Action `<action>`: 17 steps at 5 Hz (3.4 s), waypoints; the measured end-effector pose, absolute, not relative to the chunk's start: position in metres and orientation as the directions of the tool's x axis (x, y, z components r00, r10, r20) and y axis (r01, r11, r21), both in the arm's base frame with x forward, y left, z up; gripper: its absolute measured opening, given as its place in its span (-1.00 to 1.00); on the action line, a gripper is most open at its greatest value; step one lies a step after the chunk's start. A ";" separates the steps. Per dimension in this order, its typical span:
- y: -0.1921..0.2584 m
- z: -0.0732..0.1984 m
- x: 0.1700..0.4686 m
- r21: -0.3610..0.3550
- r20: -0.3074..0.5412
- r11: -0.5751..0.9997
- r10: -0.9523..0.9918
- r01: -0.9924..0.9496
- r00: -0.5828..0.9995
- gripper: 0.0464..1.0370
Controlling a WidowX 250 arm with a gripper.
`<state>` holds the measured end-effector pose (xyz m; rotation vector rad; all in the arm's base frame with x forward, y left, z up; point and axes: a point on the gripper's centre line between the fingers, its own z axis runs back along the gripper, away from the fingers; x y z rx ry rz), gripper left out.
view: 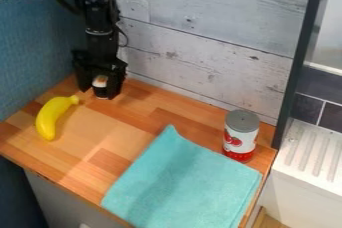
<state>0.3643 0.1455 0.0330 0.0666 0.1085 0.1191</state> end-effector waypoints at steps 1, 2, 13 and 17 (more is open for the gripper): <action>0.146 0.031 0.368 0.069 -0.091 0.989 0.139 -0.133 0.986 0.93; 0.149 0.031 0.373 0.091 -0.061 0.983 0.167 -0.161 0.984 0.81; -0.030 0.057 0.368 0.191 -0.157 0.955 -0.197 0.225 0.968 -0.11; -0.021 0.030 0.375 0.062 -0.124 0.970 -0.227 0.236 0.966 -0.11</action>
